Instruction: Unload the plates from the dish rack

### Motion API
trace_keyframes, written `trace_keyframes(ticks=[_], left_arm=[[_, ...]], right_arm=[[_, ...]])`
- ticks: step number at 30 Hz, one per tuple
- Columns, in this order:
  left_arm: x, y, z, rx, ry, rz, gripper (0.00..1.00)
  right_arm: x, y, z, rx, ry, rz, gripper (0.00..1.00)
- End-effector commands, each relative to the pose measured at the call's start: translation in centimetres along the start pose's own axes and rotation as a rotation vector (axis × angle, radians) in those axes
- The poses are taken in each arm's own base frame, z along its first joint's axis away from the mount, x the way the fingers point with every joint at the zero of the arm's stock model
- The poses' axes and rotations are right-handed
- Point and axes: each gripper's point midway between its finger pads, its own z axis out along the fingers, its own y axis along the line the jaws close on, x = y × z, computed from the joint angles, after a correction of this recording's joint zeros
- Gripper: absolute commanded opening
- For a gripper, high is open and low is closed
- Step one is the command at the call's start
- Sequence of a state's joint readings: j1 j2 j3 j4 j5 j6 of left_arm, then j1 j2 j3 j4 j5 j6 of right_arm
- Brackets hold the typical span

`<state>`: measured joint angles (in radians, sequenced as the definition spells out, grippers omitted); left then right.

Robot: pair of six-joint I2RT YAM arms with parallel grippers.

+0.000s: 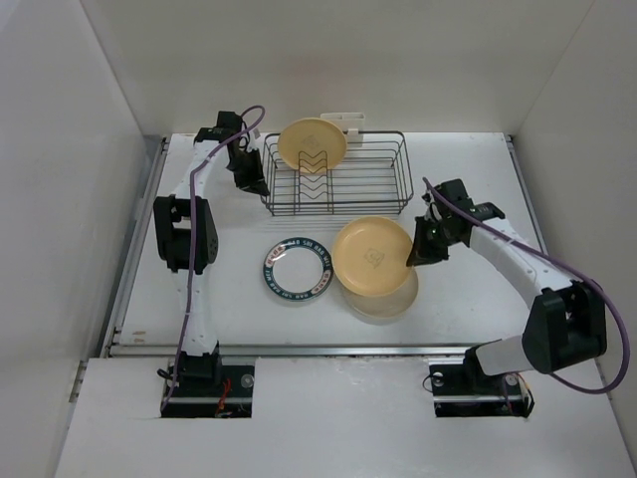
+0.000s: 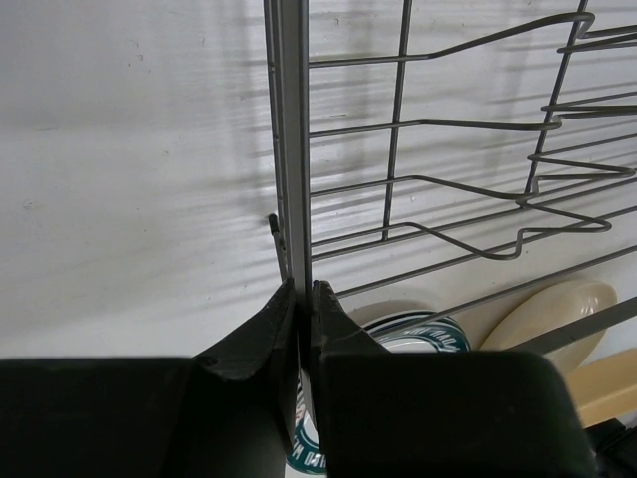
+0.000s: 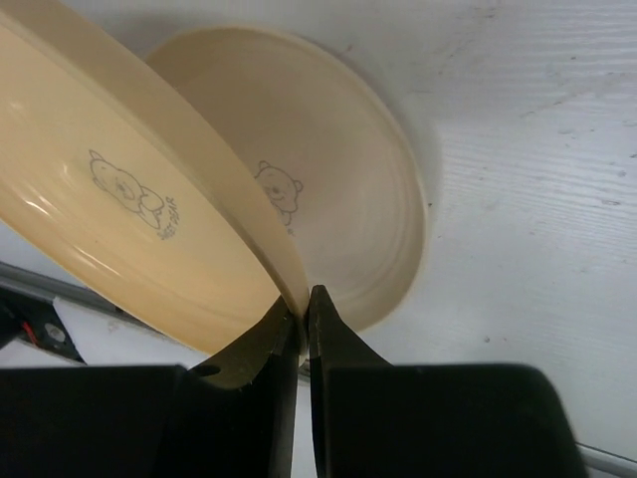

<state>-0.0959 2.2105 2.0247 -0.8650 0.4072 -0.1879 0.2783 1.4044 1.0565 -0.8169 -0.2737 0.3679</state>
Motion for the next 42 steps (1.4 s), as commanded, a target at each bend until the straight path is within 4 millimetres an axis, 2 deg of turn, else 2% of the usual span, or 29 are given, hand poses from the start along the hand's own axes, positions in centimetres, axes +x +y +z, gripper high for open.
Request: trace_keyframes(ticks=[1,2,3,4,5,7,9,14,17,18,19,20,21,22,24,25,26,28,29,31,32,33,35,36,37,39,40,42], left_arm=[[1.1,-1.0,-2.3,0.047,0.022,-0.071,0.0],[1.1,-1.1,-2.3,0.056,0.024,-0.062,0.0],[1.3,-1.5,-2.2,0.059,0.029,-0.054,0.0],[1.3,-1.5,-2.2,0.059,0.029,-0.054,0.0],[1.3,-1.5,-2.2,0.059,0.029,-0.054,0.0],[1.3,-1.5,-2.2,0.059,0.029,-0.054,0.0],[1.3,-1.5,-2.2,0.059,0.028,-0.045,0.0],[1.0,-1.6,-2.3,0.061,0.02,-0.032,0.0],[1.0,-1.2,-2.3,0.042,0.014,-0.02,0.0],[1.0,-1.1,-2.3,0.042,0.014,-0.009,0.0],[0.9,-0.9,-2.3,0.03,0.011,0.002,0.0],[0.9,-0.6,-2.2,0.018,0.008,0.012,0.0],[0.9,-0.6,-2.2,0.018,0.008,0.012,0.0],[1.1,-0.5,-2.3,0.016,0.016,0.02,0.0],[1.0,-0.3,-2.3,0.004,0.013,0.02,0.0],[1.1,-0.5,-2.1,-0.002,0.015,0.038,0.0],[1.1,-0.5,-2.1,-0.002,0.015,0.049,0.0],[1.1,-0.4,-2.0,-0.003,0.022,0.056,0.0],[1.2,-0.8,-2.2,0.0,0.024,0.075,0.0],[1.3,-0.6,-1.8,-0.004,0.043,0.068,0.0],[1.3,-0.6,-1.8,-0.004,0.043,0.08,0.0],[1.5,-1.0,-1.6,-0.002,0.046,0.088,0.0],[1.6,-0.5,-1.2,-0.015,0.054,0.108,0.0],[1.6,-0.4,-1.2,-0.015,0.054,0.117,0.0],[1.5,-0.2,-1.2,-0.03,0.051,0.118,0.0],[1.6,0.7,-0.5,-0.055,0.065,0.138,0.0],[1.5,0.8,-0.7,-0.066,0.064,0.138,0.0],[1.8,1.2,0.0,-0.07,0.085,0.141,0.0]], right_arm=[[-0.6,-1.0,-0.3,0.049,-0.06,0.038,0.0],[-0.7,-1.2,-0.3,0.065,-0.066,0.038,0.04],[-0.4,-1.8,0.0,0.084,-0.06,0.042,0.33],[-0.3,-2.4,-0.1,0.118,-0.063,0.044,0.55],[-0.1,-2.7,0.1,0.137,-0.051,0.057,0.71],[-0.2,-2.9,0.1,0.15,-0.056,0.057,0.86],[-0.4,-3.3,-0.2,0.174,-0.067,0.057,0.91],[-3.3,-2.8,-3.1,0.216,-0.184,0.053,0.92],[-6.9,-1.1,-5.8,0.181,-0.314,0.015,0.92],[-9.1,0.8,-7.4,0.132,-0.395,-0.021,0.92],[-10.3,1.6,-8.0,0.108,-0.428,-0.041,0.92],[-12.7,4.0,-9.8,0.046,-0.502,-0.1,0.92],[-12.7,3.7,-8.9,0.059,-0.481,-0.113,0.92],[-15.5,5.4,-9.4,0.02,-0.526,-0.147,0.92],[-18.2,6.9,-9.4,0.005,-0.56,-0.223,0.92],[-20.6,9.2,-11.3,-0.033,-0.629,-0.266,0.92],[-22.3,9.1,-8.7,-0.013,-0.592,-0.281,0.92],[-25.1,10.0,-8.0,-0.012,-0.617,-0.349,0.92],[-27.3,11.4,-6.6,-0.03,-0.629,-0.402,0.93],[-29.4,12.4,-5.1,-0.056,-0.637,-0.456,0.94],[-30.8,14.1,-6.0,-0.106,-0.678,-0.497,0.94],[-31.6,13.8,-2.5,-0.113,-0.638,-0.515,0.94],[-32.9,14.8,-1.2,-0.156,-0.658,-0.544,0.94],[-33.9,16.1,-1.2,-0.21,-0.706,-0.573,0.94],[-34.3,16.4,0.2,-0.236,-0.708,-0.585,0.94],[-35.6,18.0,0.3,-0.312,-0.788,-0.634,0.94],[-35.8,18.8,1.0,-0.329,-0.804,-0.637,0.94],[-36.8,18.8,1.8,-0.334,-0.841,-0.61,0.94]])
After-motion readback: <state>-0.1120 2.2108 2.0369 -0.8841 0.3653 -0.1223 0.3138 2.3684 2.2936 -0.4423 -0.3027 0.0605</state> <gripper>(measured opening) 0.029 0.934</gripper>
